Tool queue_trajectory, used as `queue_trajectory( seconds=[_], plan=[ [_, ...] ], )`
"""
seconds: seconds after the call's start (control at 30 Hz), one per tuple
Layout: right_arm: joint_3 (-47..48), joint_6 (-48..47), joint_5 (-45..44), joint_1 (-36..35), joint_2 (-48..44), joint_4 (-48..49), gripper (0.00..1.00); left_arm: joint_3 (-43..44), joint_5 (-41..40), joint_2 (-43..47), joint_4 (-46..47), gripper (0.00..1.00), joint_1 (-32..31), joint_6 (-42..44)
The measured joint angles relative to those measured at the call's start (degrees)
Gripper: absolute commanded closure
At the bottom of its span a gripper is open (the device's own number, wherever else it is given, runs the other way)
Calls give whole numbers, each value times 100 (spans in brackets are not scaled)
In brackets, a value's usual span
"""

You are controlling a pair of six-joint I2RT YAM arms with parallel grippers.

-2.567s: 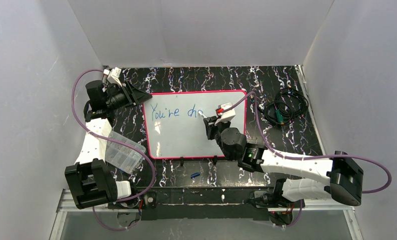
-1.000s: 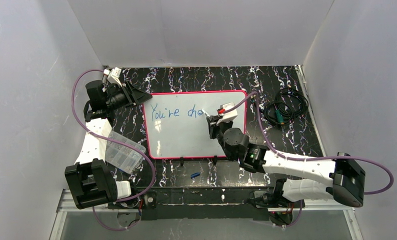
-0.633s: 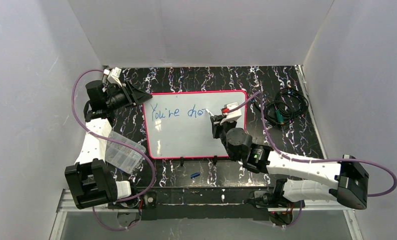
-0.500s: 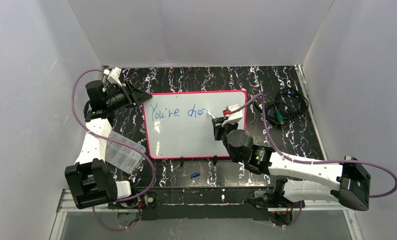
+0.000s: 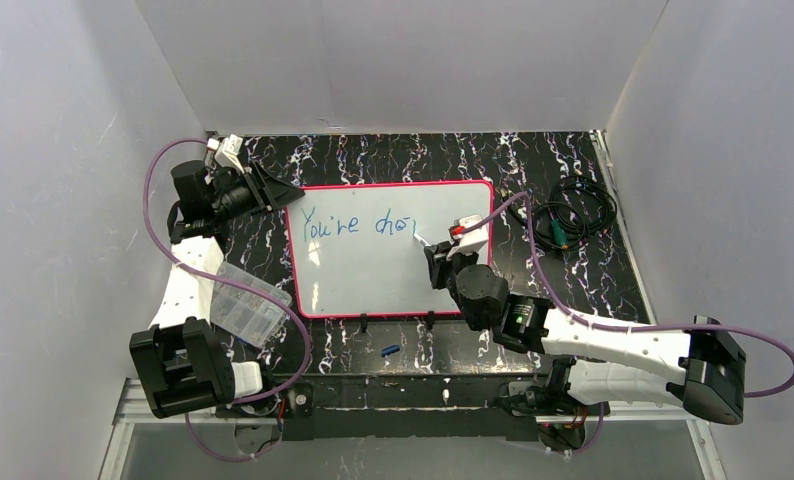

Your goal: Write a sentence on the whiteboard

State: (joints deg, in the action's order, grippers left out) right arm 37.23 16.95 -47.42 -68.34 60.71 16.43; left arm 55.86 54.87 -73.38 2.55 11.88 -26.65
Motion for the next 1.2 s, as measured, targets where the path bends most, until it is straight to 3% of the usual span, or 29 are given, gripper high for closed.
queue_trajectory(
  seconds=[0.57, 1.2],
  plan=[
    [0, -389, -411, 0, 170, 739, 99, 0, 0, 0, 0, 57, -2, 0],
    [-232, -417, -302, 2, -275, 752, 99, 0, 4, 0, -2, 57, -2, -2]
  ],
)
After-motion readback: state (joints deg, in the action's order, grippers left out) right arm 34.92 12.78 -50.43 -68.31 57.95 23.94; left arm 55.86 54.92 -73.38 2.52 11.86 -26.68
